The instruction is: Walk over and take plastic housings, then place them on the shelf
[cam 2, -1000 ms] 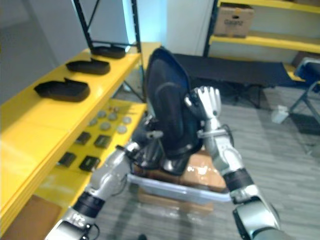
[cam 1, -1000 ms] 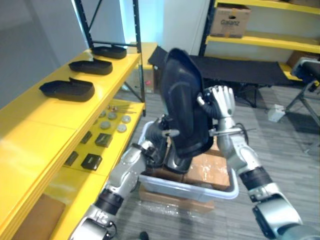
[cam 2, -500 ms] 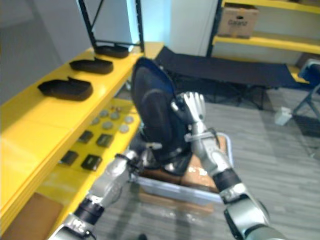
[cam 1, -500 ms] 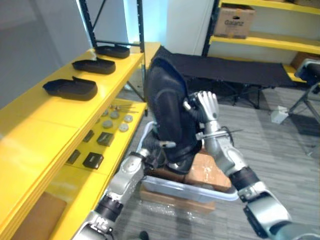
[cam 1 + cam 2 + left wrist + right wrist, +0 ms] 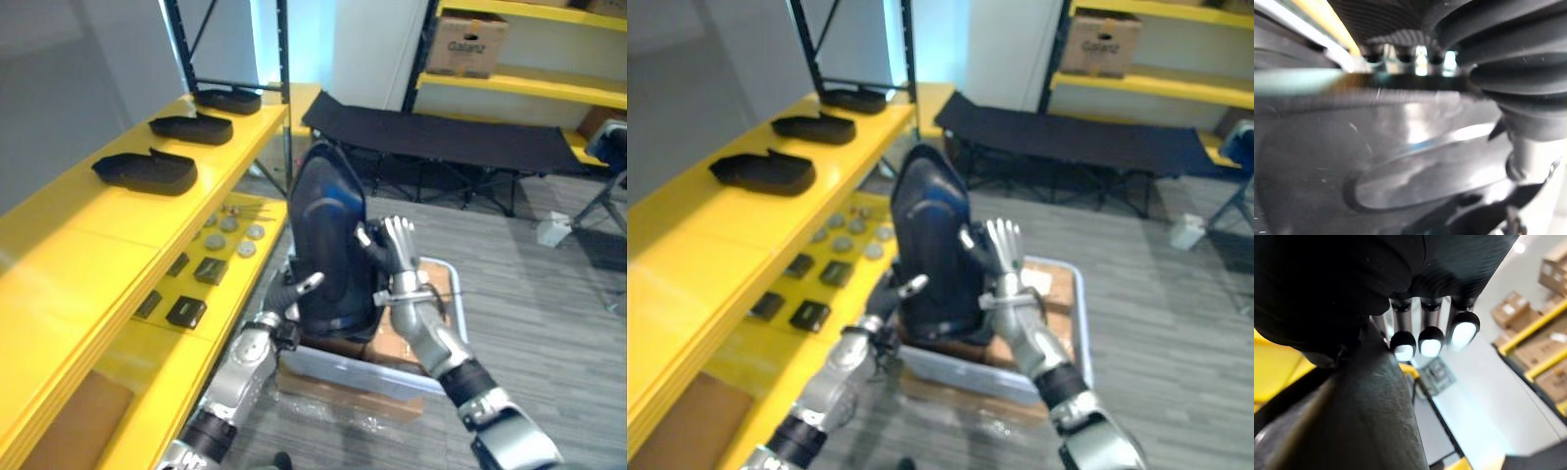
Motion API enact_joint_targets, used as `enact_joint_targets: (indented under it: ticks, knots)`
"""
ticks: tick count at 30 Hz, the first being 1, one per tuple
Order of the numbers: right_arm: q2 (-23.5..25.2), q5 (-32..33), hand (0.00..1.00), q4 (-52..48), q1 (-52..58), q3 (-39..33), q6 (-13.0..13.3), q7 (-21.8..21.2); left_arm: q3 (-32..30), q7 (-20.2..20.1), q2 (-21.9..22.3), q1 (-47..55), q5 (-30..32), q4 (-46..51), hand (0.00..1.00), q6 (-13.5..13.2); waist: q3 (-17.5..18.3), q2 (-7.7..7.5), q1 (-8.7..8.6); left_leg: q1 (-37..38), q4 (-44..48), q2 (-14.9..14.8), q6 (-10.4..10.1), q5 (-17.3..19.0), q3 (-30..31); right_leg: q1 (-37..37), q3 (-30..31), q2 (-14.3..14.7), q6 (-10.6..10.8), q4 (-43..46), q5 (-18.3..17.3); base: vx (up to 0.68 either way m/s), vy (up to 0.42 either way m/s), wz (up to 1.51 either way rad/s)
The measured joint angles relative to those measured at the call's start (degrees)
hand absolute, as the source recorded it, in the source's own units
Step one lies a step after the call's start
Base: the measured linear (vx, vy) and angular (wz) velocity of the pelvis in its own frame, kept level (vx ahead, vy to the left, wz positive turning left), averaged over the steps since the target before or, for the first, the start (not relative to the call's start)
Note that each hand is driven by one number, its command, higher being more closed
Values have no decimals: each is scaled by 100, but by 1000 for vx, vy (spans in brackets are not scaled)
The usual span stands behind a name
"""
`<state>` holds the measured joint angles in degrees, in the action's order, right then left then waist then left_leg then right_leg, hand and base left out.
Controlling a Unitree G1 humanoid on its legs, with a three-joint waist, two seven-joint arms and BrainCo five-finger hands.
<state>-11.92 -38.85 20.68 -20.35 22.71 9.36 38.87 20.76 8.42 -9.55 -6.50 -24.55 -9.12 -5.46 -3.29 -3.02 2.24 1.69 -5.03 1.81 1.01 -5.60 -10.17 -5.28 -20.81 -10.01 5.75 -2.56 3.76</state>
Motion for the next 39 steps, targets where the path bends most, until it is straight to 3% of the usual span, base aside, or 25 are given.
enact_joint_targets:
  ticks: [4,14,15,19,21,27,31,32,33,34,36,38,39]
  knots:
    - [124,32,100,-103,286,101,84,92,-12,-4,4,218,-434,0,100,-40,22,-34,0,-6,0,-5,-4,2,-4,3,1,3,-24,-9,-18,0,0,0]
    - [147,35,100,-265,543,154,85,378,70,-8,38,233,-377,30,100,2,103,-157,-16,-32,2,-14,-26,18,-25,30,15,10,-27,-17,-15,0,0,0]
    - [142,35,0,-281,553,159,85,382,71,-7,38,232,-339,49,100,30,103,-157,-21,-35,2,-17,-33,24,-29,33,18,13,-28,-19,-14,0,0,0]
    - [71,111,0,-501,622,230,85,381,66,-4,37,230,-139,144,100,59,103,-157,-24,-61,7,-24,-37,27,-33,48,18,25,-41,-44,-1,0,0,0]
    - [3,466,0,-509,623,316,84,316,100,67,37,229,33,151,100,57,103,-156,-26,-75,16,-23,-39,28,-42,44,21,29,-43,-88,25,0,0,-2]
    - [27,1610,0,-596,707,332,245,118,218,996,34,228,1139,568,100,12,102,-155,-33,-74,29,-19,-47,35,-77,36,36,32,-43,-105,39,2,3,-1]
    - [225,2056,0,-1171,929,-47,786,-85,73,1320,68,228,1843,1238,100,-139,87,-132,-28,-52,29,-24,-27,21,-129,115,42,21,-106,62,-10,3,13,-6]
    - [291,2301,0,-1403,940,-192,1036,-292,-13,1360,133,228,2008,1440,100,-244,81,-123,-47,-26,29,-14,-26,21,-136,110,45,21,-112,85,-16,-6,28,-3]
    - [330,2728,0,-1596,954,-302,1336,-626,-57,1440,169,228,2248,1642,100,-361,75,-114,-52,24,28,-4,-18,28,-143,90,51,14,-122,112,-38,-11,32,-2]
    - [354,2914,0,-1687,969,-363,1473,-796,-91,1487,187,227,2375,1738,100,-436,75,-114,-57,42,25,0,-16,32,-143,75,51,7,-114,126,-48,-20,37,-1]
    - [491,3765,0,-2016,1009,-550,1940,-1624,-250,1580,330,225,2988,2050,100,-747,72,-109,-76,63,2,6,-23,68,-143,90,53,-15,-103,214,-120,-25,36,2]
    - [582,4281,0,-2247,1083,-655,2209,-2264,-318,1682,450,224,3277,2124,100,-931,64,-98,-76,94,0,9,-26,73,-151,89,65,-28,-96,256,-144,-25,35,-1]
    - [641,4765,0,-2423,1229,-904,2358,-2656,-663,1877,603,225,3417,2177,100,-955,53,-81,-83,117,0,11,-23,75,-154,92,72,-39,-101,272,-166,-25,36,-2]
